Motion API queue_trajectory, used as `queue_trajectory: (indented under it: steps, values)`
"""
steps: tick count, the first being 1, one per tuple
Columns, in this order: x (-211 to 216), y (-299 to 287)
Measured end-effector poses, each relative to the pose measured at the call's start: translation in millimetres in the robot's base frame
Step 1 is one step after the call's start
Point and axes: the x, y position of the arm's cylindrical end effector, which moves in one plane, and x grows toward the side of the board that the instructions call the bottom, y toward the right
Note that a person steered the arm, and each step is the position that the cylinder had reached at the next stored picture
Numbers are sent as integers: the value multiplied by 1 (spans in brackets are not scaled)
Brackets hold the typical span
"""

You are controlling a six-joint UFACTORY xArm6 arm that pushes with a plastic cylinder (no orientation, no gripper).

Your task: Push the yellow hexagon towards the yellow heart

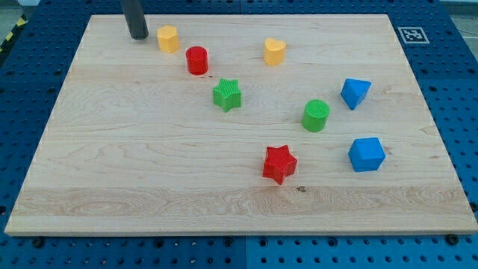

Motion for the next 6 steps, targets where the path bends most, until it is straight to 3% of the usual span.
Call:
queue_trajectory:
  steps: [2, 3, 5, 6]
  values:
    - [-2, 127]
    - [-17, 112]
    - [7, 27]
    - [36, 52]
